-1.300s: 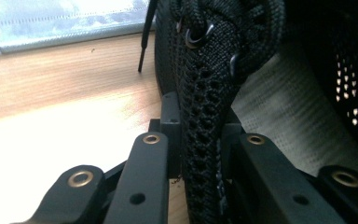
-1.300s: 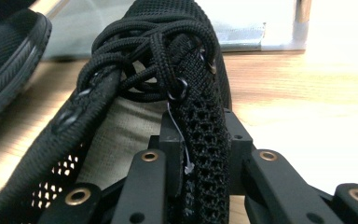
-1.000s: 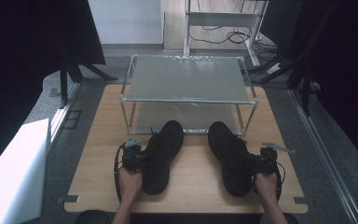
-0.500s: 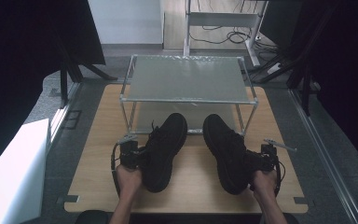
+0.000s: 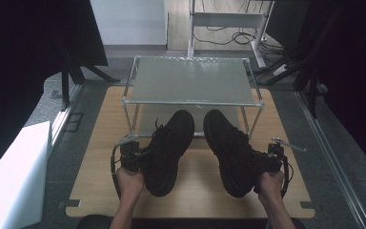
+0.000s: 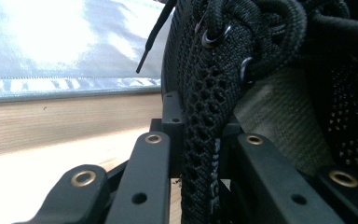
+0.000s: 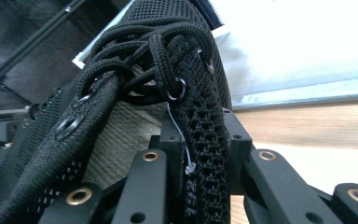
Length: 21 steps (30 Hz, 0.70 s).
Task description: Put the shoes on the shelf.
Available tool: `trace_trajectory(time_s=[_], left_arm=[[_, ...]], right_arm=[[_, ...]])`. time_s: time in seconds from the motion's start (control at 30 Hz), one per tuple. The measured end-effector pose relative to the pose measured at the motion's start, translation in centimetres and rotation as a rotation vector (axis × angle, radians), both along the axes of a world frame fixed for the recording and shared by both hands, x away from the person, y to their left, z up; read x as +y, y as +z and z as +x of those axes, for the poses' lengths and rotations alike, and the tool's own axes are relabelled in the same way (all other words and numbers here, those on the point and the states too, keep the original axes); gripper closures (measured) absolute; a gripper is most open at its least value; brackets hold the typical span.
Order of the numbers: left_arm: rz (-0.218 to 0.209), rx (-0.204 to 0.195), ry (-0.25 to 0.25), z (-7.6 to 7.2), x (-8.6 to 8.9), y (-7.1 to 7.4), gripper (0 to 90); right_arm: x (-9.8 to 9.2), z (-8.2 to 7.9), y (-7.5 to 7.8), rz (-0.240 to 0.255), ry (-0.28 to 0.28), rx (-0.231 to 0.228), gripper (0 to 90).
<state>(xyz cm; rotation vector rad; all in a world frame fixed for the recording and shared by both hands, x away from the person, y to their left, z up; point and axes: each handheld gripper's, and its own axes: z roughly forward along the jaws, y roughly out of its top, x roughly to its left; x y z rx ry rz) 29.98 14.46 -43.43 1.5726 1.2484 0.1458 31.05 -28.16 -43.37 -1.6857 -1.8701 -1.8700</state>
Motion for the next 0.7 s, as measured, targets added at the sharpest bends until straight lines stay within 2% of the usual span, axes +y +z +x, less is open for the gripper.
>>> trace_trajectory(time_s=[0.33,0.43,0.7], left_arm=[[-0.048,-0.022,0.028,-0.4,0.4,1.4,80.1],[-0.072,-0.031,0.034,-0.3,0.2,2.1,80.0],[-0.094,-0.047,0.035,0.3,-0.3,3.6,79.7]], right_arm=[[0.6,0.1,1.7,0.042,0.01,-0.008,76.0],[0.8,0.4,2.2,0.077,0.012,0.001,76.0],[1.1,1.0,3.7,0.119,0.013,-0.009,75.9]])
